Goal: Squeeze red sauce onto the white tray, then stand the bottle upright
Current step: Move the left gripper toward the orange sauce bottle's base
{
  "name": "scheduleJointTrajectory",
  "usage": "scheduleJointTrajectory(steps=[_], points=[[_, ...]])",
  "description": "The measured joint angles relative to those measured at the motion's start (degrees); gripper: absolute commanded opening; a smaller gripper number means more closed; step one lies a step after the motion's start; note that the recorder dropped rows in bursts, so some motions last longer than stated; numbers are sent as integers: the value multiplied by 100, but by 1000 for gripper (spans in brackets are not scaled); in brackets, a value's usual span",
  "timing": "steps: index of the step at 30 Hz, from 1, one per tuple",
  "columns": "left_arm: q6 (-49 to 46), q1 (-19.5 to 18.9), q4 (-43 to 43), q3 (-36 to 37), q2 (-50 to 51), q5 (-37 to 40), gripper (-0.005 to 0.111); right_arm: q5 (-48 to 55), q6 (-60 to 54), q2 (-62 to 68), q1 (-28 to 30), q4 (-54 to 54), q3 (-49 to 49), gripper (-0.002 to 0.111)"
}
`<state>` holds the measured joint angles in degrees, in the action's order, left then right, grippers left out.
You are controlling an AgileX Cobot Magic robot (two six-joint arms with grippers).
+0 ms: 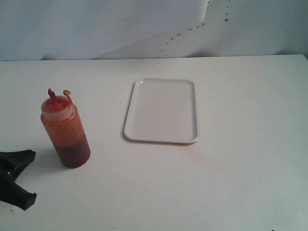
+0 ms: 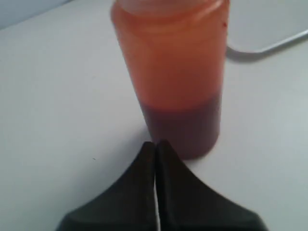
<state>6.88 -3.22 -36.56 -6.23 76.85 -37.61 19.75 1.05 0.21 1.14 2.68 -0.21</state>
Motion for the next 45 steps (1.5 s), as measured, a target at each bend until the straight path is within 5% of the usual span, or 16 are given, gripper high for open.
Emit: scheduleJointTrajectory(steps=[19, 32, 37, 45], points=[[-1407, 0, -627, 1, 3276, -2553, 0, 0, 0, 0, 0, 0, 0, 0], [-1754, 0, -593, 1, 3475, -2888, 6, 0, 0, 0, 0, 0, 0, 0], [-1661, 0, -488, 1, 3475, -2977, 28, 0, 0, 0, 0, 0, 0, 0], [-875, 0, -219, 1, 3475, -3077, 105, 0, 0, 0, 0, 0, 0, 0]])
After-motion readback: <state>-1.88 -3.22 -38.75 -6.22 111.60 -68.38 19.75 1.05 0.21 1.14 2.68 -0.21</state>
